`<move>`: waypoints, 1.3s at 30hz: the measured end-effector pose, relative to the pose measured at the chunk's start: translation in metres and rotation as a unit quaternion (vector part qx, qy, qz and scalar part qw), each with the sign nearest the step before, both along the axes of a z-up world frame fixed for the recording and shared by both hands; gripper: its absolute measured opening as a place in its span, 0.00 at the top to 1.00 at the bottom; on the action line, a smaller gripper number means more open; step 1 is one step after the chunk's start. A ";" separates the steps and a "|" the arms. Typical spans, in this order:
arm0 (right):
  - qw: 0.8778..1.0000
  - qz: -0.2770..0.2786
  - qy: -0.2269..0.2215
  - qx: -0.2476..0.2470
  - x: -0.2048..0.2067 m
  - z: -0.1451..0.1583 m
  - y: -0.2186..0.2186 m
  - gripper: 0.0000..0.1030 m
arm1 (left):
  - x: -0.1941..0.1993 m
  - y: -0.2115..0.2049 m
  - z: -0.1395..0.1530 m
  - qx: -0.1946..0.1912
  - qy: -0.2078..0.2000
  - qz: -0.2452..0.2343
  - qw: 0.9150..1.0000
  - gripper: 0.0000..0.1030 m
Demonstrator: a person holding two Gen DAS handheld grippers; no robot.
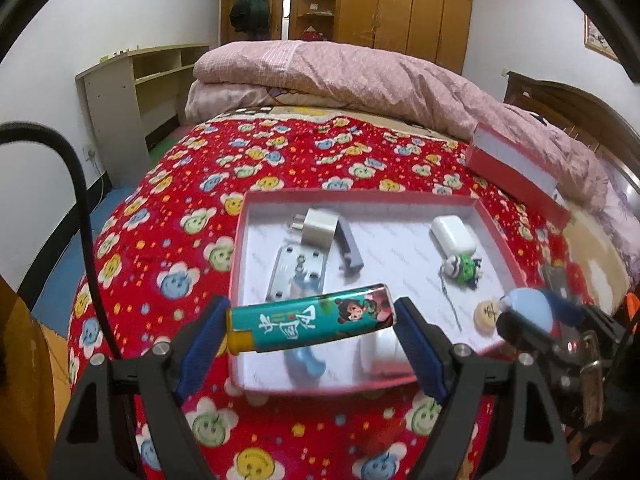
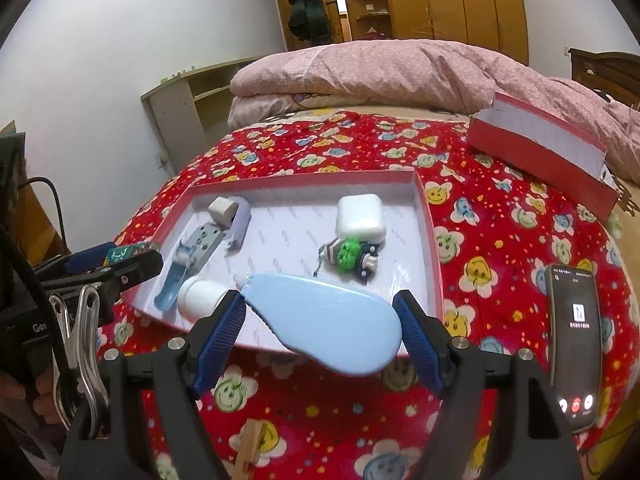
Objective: Organize rigid objects
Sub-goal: 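Carry teal lighter and light-blue paddle over the tray and lower them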
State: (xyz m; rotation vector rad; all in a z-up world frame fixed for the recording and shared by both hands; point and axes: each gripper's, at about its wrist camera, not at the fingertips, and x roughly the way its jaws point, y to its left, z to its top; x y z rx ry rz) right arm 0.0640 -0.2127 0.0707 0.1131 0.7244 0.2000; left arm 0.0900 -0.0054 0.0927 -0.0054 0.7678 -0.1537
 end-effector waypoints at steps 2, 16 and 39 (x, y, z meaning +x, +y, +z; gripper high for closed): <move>1.000 0.000 -0.001 0.001 0.006 0.000 -0.001 0.25 | 0.006 -0.002 0.000 0.002 -0.004 0.000 1.000 0.17; 1.000 -0.009 0.006 0.008 0.040 -0.016 -0.005 0.25 | 0.048 -0.011 -0.023 0.021 0.003 0.009 1.000 0.17; 1.000 -0.013 -0.005 -0.011 0.057 -0.038 -0.003 0.24 | 0.071 -0.020 -0.042 0.049 -0.007 0.012 0.999 0.16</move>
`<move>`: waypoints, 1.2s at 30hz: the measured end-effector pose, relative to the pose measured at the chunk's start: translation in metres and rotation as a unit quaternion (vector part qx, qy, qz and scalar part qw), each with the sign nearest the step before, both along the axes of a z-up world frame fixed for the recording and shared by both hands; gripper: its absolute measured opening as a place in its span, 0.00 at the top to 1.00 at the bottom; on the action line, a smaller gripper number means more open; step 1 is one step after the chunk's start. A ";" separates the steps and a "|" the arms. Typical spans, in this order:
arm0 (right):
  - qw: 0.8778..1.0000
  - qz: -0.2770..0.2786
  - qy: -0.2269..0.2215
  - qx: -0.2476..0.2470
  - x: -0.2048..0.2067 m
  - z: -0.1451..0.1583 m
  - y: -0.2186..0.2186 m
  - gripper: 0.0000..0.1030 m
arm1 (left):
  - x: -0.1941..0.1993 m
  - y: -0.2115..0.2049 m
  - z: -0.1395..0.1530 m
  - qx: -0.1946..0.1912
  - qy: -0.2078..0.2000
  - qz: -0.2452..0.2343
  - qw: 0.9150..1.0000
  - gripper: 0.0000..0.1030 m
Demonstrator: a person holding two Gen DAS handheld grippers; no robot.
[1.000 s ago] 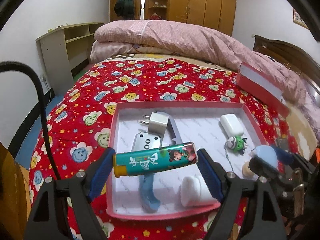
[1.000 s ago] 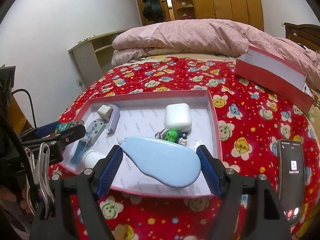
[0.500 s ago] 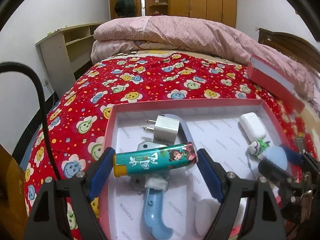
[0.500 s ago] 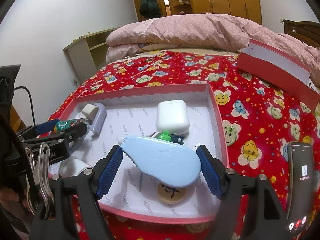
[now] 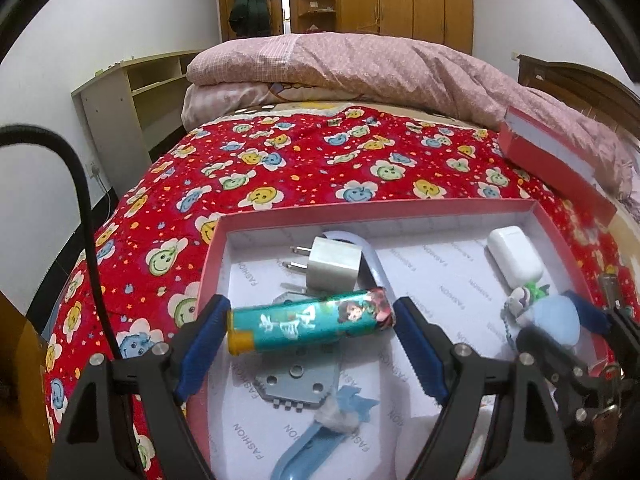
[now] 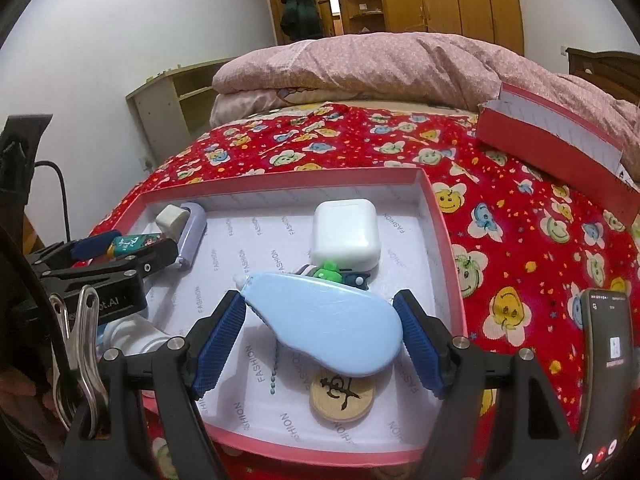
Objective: Organize rigid objects
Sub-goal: 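Carry teal lighter and light-blue paddle over the tray and lower them, then withdraw both grippers from the tray toward the red toy car and clothespin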
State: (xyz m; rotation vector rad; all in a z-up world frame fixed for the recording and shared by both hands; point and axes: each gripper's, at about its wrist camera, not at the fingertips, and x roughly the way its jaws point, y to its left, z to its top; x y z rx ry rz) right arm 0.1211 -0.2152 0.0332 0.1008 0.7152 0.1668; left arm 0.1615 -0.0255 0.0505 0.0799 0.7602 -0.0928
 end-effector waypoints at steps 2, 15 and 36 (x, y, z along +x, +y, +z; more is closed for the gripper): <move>1.000 -0.001 -0.002 -0.006 0.000 0.000 0.002 0.24 | 0.000 -0.001 0.000 0.000 0.000 0.000 1.000 0.16; 1.000 0.000 -0.012 0.016 -0.003 0.001 0.000 0.22 | -0.012 0.004 0.012 -0.007 -0.005 0.003 1.000 0.16; 0.997 0.041 -0.037 0.055 -0.022 0.006 -0.002 0.17 | -0.065 0.008 0.032 -0.019 0.004 0.018 1.000 0.16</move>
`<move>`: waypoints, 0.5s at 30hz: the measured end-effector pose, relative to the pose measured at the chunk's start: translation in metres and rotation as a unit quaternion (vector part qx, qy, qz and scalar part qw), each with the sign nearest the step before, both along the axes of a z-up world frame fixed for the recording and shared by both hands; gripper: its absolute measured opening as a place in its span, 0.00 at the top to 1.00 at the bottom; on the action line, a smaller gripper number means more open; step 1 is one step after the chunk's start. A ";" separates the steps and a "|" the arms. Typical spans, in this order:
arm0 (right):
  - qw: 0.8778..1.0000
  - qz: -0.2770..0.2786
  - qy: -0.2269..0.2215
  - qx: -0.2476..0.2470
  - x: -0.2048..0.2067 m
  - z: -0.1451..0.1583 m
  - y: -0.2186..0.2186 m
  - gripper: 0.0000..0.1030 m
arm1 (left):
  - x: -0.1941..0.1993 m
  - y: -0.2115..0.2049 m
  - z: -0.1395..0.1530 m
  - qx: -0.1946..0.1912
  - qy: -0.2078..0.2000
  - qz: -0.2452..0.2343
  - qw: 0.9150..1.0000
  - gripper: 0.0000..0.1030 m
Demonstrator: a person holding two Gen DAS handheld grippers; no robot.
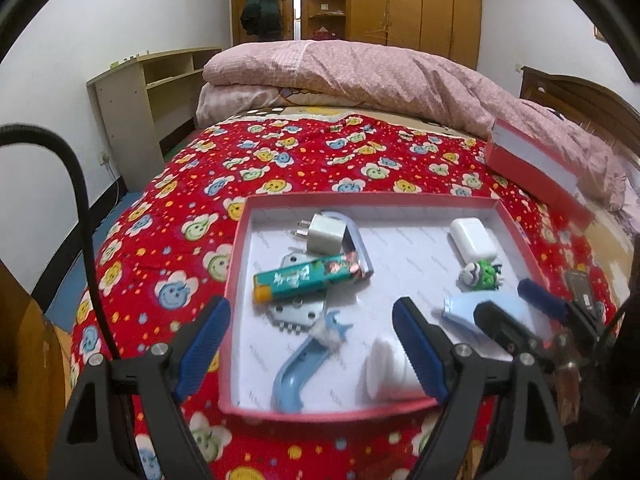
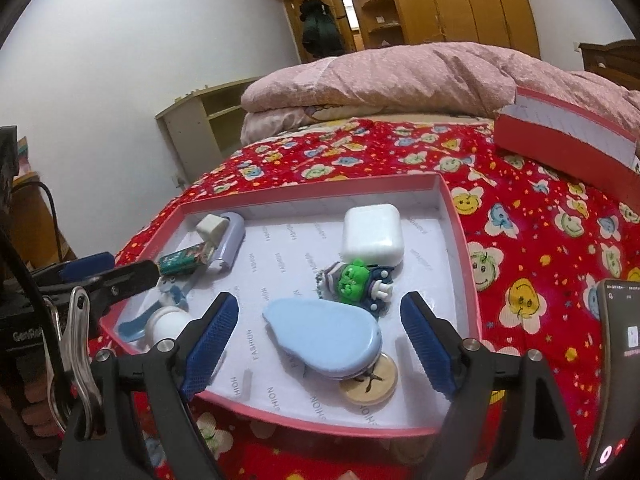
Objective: Organize rigid objects
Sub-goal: 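Withdraw both grippers from the tray toward the red toy car and clothespin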
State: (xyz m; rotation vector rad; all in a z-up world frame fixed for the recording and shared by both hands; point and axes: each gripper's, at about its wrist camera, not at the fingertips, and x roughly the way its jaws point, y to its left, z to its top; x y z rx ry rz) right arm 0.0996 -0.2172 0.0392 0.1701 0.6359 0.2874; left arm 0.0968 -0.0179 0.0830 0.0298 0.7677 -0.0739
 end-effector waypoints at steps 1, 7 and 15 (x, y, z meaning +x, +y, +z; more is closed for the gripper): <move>1.000 0.002 -0.004 -0.001 -0.002 0.001 0.000 0.17 | -0.004 0.000 0.000 0.001 0.001 0.000 1.000 0.16; 1.000 0.022 -0.006 0.001 -0.013 0.013 0.001 0.17 | -0.028 0.001 -0.005 0.006 0.014 -0.007 1.000 0.16; 0.999 0.050 0.008 -0.010 -0.044 0.019 0.001 0.17 | -0.055 -0.002 -0.023 0.000 0.035 -0.028 0.999 0.16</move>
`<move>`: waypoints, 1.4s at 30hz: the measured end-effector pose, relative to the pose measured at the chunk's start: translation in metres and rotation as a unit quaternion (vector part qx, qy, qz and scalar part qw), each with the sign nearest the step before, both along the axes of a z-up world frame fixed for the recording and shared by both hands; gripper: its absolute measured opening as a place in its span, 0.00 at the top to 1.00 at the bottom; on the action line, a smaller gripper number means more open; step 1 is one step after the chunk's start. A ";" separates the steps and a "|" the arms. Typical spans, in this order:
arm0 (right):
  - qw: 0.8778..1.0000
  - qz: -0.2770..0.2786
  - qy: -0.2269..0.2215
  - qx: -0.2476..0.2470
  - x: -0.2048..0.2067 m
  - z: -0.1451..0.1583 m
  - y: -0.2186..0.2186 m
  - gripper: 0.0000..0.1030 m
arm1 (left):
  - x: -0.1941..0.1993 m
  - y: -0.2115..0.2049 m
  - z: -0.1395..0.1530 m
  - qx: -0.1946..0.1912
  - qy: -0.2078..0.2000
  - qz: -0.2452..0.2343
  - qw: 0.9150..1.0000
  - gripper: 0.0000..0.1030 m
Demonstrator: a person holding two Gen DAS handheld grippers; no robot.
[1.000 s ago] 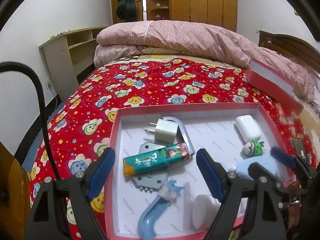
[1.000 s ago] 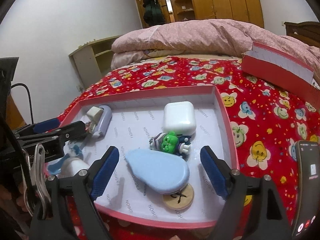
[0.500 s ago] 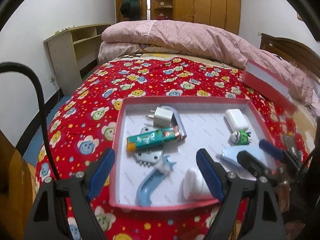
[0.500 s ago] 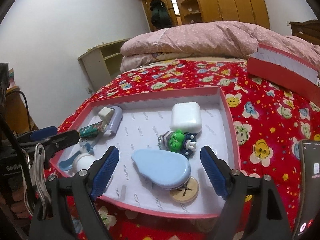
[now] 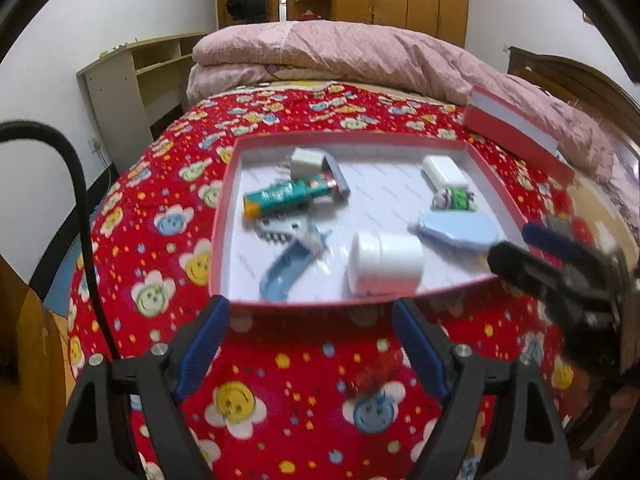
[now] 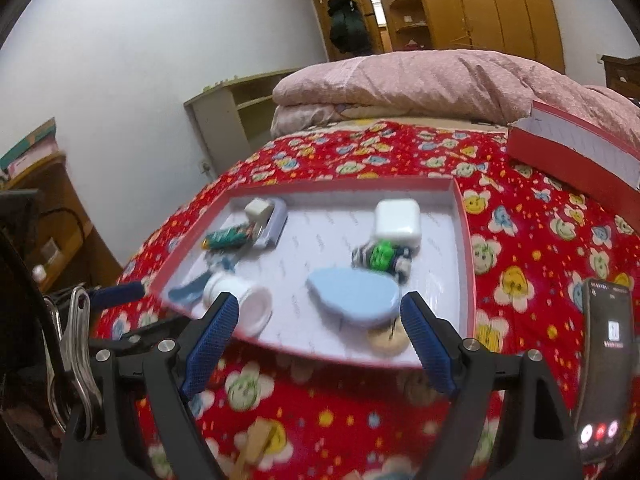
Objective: Organize rigid objects
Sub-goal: 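Withdraw both grippers from the tray toward the red toy car and clothespin, then grasp red toy car with left gripper while right gripper grasps wooden clothespin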
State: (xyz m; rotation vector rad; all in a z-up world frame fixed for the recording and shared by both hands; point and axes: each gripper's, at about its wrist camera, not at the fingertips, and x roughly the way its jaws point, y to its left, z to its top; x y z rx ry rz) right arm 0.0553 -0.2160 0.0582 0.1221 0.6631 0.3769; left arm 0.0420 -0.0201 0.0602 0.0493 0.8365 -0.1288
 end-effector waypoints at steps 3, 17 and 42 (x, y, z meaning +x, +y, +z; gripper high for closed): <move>1.000 0.004 0.004 -0.015 -0.015 -0.004 -0.002 0.17 | -0.006 -0.002 -0.005 -0.004 0.003 -0.006 1.000 0.16; 0.998 -0.043 0.024 -0.045 -0.068 -0.023 -0.040 0.19 | -0.025 -0.023 -0.022 0.021 -0.007 -0.043 0.999 0.18; 0.997 -0.041 0.064 -0.011 -0.086 -0.042 -0.044 0.35 | -0.026 -0.034 -0.040 0.012 -0.005 -0.083 0.996 0.67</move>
